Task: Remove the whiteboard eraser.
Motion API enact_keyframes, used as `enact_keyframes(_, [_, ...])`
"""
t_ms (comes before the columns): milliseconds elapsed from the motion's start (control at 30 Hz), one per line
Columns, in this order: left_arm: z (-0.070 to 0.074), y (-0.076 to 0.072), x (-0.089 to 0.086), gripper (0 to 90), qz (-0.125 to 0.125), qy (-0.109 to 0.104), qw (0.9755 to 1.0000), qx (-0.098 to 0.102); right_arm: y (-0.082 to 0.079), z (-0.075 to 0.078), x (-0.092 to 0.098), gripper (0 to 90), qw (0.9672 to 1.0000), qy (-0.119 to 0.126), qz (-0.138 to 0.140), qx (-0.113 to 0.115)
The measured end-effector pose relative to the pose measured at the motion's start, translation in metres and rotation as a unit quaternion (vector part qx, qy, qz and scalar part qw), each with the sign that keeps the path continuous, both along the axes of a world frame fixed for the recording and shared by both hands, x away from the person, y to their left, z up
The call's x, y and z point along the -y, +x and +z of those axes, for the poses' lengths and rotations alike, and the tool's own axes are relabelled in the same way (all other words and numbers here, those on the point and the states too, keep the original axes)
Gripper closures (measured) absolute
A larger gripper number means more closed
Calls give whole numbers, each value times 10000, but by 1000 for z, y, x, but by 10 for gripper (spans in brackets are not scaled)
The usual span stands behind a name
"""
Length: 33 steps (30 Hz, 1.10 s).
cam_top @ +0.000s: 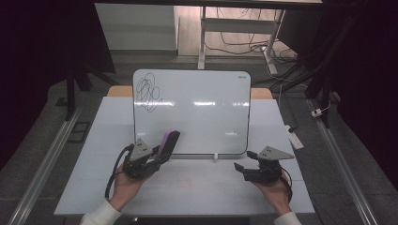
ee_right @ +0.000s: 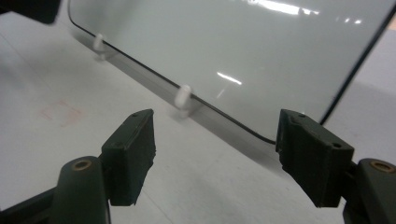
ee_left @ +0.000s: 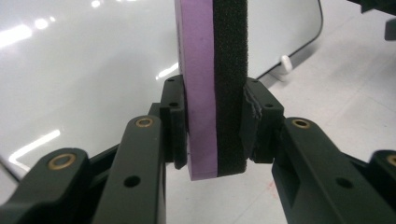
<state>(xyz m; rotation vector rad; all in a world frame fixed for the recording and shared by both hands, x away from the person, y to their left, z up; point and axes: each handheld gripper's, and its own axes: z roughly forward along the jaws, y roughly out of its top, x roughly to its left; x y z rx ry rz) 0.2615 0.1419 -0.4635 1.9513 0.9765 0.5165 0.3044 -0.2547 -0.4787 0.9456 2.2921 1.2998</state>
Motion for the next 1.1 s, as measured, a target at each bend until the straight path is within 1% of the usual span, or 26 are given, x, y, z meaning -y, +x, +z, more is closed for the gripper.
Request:
enact_keyframes(67, [-1, 0, 2, 644, -34, 3, 10000, -2, 0, 2, -3, 279, 10000, 57, 47, -38])
enact_keyframes(200, [-4, -2, 12, 644, -207, 57, 9998, 2, 1, 6, -10, 279, 9997, 166, 147, -74])
enact_keyframes(233, [-4, -2, 12, 644, -207, 57, 9998, 2, 1, 7, -12, 280, 9997, 172, 166, -73])
enact_keyframes(367, [-7, -4, 23, 644, -325, 113, 9994, 26, 1, 10, -22, 279, 9996, 81, 267, -15])
enact_keyframes(400, [-7, -4, 23, 645, -325, 113, 9994, 26, 1, 11, -25, 279, 9995, 111, 301, -29])
enact_keyframes(533, [-10, -5, 33, 644, -465, 169, 9988, 22, 1, 17, -35, 279, 9989, 203, 413, -46])
enact_keyframes(567, [-10, -5, 33, 644, -465, 169, 9988, 22, 1, 19, -37, 278, 9987, 229, 445, -46])
enact_keyframes(600, [-11, -6, 38, 644, -538, 237, 9983, 10, 1, 20, -39, 277, 9985, 260, 481, -73])
enact_keyframes(633, [-11, -6, 38, 644, -538, 237, 9983, 10, 1, 20, -39, 277, 9985, 260, 481, -73])
enact_keyframes(700, [-13, -6, 44, 644, -603, 282, 9978, 9, 2, 21, -45, 271, 9971, 370, 623, -216])
enact_keyframes(733, [-14, -7, 47, 644, -638, 304, 9975, 9, 2, 21, -45, 271, 9971, 370, 623, -216])
enact_keyframes(767, [-15, -7, 50, 644, -671, 329, 9972, 15, 2, 20, -49, 269, 9962, 443, 681, -301])
enact_keyframes(833, [-18, -8, 60, 644, -748, 416, 9963, 34, 2, 21, -54, 265, 9952, 495, 749, -386])
enact_keyframes(900, [-19, -8, 63, 644, -769, 442, 9961, 32, 1, 22, -60, 263, 9944, 469, 839, -431])
enact_keyframes(933, [-21, -7, 68, 644, -788, 490, 9957, 15, 0, 23, -63, 259, 9942, 447, 864, -451])
enact_keyframes(1000, [-22, -7, 71, 644, -811, 508, 9954, 10, 0, 24, -67, 256, 9940, 416, 891, -481])
enact_keyframes(1100, [-25, -7, 77, 644, -835, 592, 9947, 23, 2, 22, -72, 244, 9933, 472, 866, -604])
